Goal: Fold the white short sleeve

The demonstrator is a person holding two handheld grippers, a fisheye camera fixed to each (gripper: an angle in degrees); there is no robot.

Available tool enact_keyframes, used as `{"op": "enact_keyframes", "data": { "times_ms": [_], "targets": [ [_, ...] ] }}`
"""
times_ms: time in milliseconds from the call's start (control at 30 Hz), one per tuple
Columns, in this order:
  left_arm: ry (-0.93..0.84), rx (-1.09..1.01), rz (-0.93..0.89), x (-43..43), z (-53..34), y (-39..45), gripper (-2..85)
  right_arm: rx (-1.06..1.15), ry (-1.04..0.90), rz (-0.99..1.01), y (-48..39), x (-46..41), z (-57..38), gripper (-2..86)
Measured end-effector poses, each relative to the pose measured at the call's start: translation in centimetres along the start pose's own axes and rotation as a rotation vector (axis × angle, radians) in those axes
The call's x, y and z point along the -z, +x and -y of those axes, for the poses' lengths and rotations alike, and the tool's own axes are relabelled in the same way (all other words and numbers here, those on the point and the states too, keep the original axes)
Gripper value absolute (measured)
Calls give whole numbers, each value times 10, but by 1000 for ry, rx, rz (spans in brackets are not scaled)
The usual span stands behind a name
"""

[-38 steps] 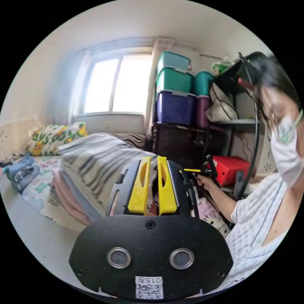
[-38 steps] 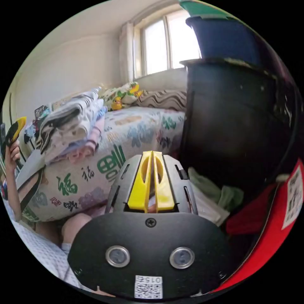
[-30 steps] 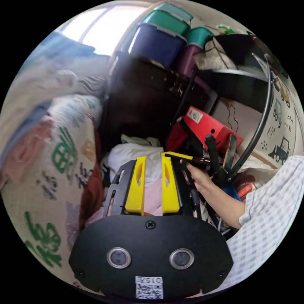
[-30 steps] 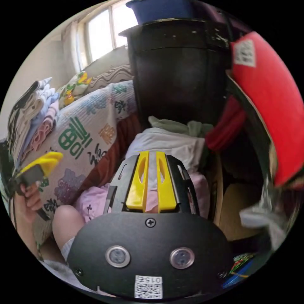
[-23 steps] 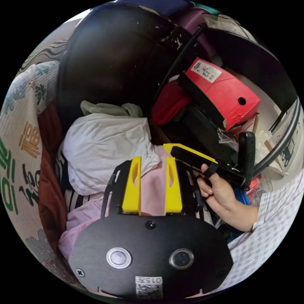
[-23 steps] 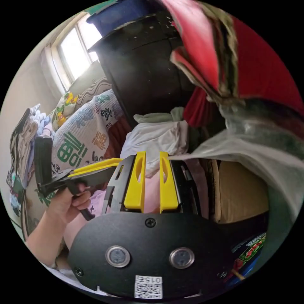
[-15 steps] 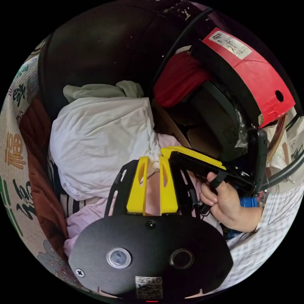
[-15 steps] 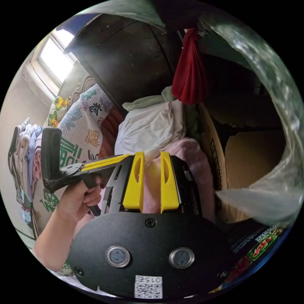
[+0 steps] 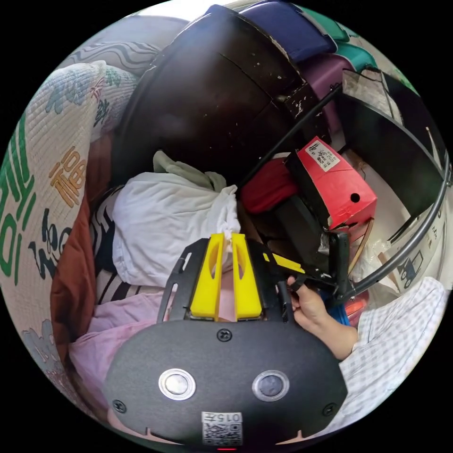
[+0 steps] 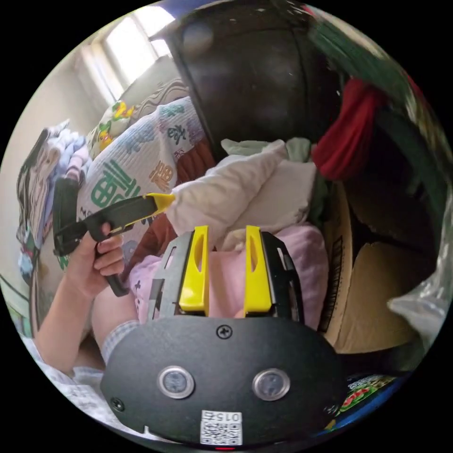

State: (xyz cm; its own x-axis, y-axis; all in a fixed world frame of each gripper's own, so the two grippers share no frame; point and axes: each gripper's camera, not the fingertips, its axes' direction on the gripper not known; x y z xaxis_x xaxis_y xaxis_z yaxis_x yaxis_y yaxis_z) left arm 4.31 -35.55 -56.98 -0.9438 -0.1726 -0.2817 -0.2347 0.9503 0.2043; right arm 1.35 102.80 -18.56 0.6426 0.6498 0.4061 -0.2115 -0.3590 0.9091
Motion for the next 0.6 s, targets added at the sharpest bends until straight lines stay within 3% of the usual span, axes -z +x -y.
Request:
{"op": "enact_keyframes", "data": {
  "times_ms": [100,233,367,500,600],
  "targets": [
    [43,-21,-26,48,-17,20,9,171,41,-13,-14,-5,-8,111],
    [90,-58,-76,127,-36,56,7,312,117,195,-17,1,-15,113],
    [143,-114,-55,231,-67,105,5,343,251,219,-6,7,-23,52],
    [161,-145,-69,324,-104,142,1,347,291,274,12,8,-41,9],
    [208,-113,-146,389,-139,147,-4,349,275,203,32,2,-59,-1]
  ]
}}
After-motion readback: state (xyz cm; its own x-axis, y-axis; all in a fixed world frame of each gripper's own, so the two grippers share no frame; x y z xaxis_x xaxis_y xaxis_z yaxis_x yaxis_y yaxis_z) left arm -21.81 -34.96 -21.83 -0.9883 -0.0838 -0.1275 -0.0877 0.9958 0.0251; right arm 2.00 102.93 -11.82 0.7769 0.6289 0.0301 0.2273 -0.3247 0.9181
